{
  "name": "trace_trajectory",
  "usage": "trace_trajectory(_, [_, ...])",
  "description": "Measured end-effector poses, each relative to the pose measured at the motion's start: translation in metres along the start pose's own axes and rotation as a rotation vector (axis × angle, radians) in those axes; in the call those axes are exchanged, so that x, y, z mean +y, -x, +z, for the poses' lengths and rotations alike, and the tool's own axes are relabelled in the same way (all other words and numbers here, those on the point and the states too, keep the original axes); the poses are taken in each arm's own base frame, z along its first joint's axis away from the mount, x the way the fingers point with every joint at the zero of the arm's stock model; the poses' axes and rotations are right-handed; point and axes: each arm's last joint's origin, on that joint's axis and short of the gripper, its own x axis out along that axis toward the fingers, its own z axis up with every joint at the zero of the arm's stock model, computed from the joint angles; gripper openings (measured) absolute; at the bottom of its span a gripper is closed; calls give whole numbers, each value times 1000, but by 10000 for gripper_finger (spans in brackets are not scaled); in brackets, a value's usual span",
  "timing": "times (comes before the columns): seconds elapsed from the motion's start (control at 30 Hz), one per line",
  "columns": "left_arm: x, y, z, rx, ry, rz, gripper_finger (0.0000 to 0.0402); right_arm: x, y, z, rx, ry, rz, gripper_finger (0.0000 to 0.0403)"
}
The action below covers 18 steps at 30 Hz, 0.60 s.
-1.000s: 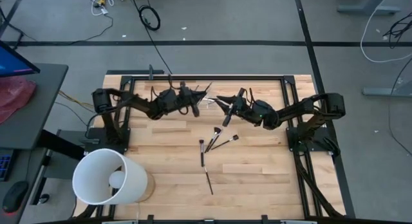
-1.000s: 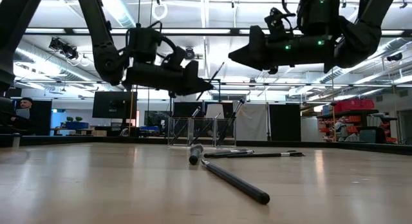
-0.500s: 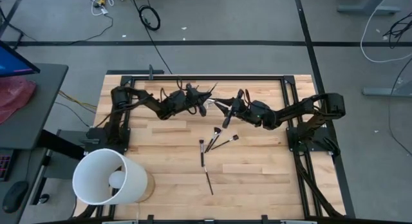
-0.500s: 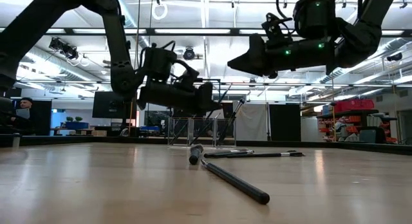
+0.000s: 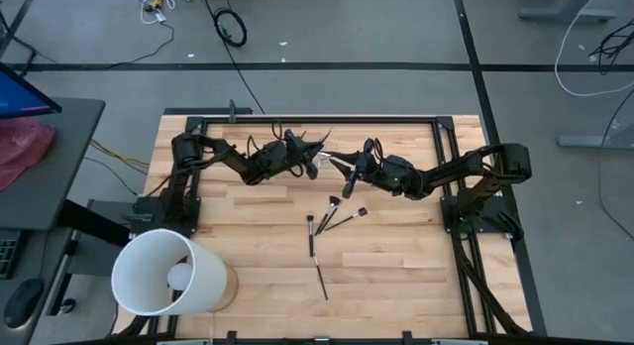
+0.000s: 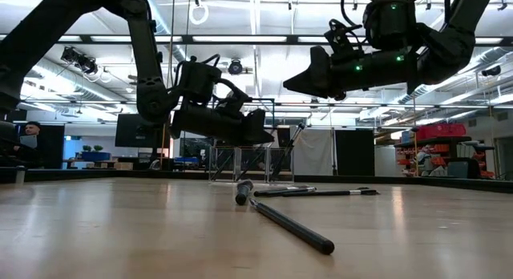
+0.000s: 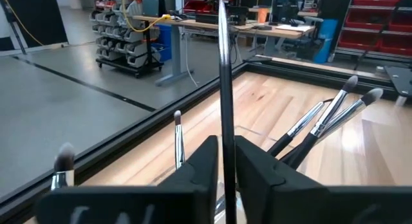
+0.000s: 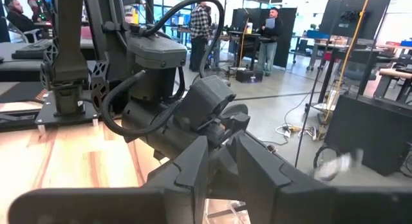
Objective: Put items in baskets/containers
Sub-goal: Put the black eyeshadow brush into the transparent organizer
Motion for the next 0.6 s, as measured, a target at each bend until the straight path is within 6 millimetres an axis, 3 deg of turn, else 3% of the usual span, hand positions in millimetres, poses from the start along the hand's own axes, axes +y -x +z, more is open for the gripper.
trace_trajectory(0.23, [0, 0, 0, -7, 3, 0, 102, 0, 0, 0, 0, 0, 0, 87])
trace_trajectory(0.43, [-1, 1, 3, -36, 10, -9, 118, 0, 0, 0, 0, 0, 0, 87])
trace_trajectory(0.6, [-12, 6, 28, -101, -9, -109, 119, 4, 2, -1, 22, 10, 18, 87])
